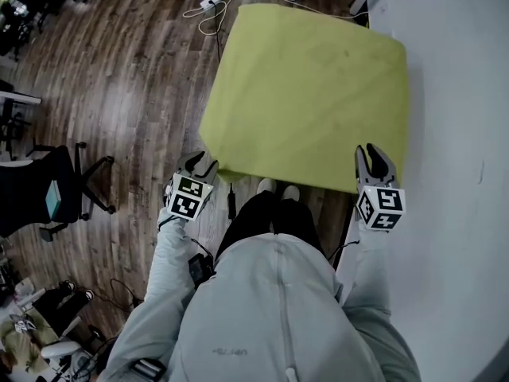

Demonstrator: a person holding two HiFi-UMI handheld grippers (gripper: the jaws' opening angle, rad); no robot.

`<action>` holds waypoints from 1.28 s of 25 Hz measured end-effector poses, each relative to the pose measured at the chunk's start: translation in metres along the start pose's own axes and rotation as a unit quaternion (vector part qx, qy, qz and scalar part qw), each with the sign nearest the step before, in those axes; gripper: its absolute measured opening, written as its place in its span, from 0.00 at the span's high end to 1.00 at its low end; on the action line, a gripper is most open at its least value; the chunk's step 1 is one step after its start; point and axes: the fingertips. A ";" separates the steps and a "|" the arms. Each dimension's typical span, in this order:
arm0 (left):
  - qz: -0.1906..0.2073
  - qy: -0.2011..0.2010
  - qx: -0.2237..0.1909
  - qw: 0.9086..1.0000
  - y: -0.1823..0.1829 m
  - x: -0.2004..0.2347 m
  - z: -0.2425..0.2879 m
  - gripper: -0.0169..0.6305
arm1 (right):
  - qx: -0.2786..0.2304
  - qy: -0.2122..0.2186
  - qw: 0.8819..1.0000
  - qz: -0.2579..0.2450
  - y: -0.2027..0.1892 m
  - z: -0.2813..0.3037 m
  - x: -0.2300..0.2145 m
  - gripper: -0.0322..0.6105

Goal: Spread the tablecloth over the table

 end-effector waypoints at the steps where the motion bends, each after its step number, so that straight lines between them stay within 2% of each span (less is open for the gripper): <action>1: -0.006 0.004 -0.014 1.000 0.015 0.001 -0.004 0.70 | -0.003 -0.002 1.000 0.000 0.002 -0.004 -0.003 0.79; 6: 0.000 0.013 -0.088 0.996 0.097 -0.008 -0.017 0.70 | -0.024 -0.023 0.999 -0.009 0.019 -0.029 -0.020 0.79; 10: 0.009 0.015 -0.148 0.989 0.161 -0.022 -0.027 0.72 | -0.045 -0.040 0.998 -0.028 0.042 -0.047 -0.032 0.79; 14: 0.011 0.007 -0.211 0.977 0.224 -0.043 -0.039 0.73 | -0.076 -0.054 0.994 -0.056 0.070 -0.064 -0.044 0.79; 20: -0.022 -0.015 -0.292 0.956 0.302 -0.073 -0.076 0.75 | -0.130 -0.066 0.984 -0.099 0.116 -0.093 -0.049 0.79; 23: -0.032 -0.017 -0.325 0.945 0.325 -0.076 -0.099 0.77 | -0.159 -0.063 0.980 -0.097 0.134 -0.107 -0.044 0.81; 27: -0.050 -0.024 -0.356 0.933 0.338 -0.079 -0.123 0.85 | -0.194 -0.062 0.975 -0.085 0.148 -0.123 -0.042 0.86; 32: -0.064 -0.027 -0.369 0.927 0.337 -0.085 -0.137 0.92 | -0.219 -0.055 0.970 -0.089 0.158 -0.131 -0.035 0.90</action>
Point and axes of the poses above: the fingertips, and each gripper's own axes: z forward along the fingers, x to its left, y out of its top, and after that the axes turned 12 degrees about y, right-handed
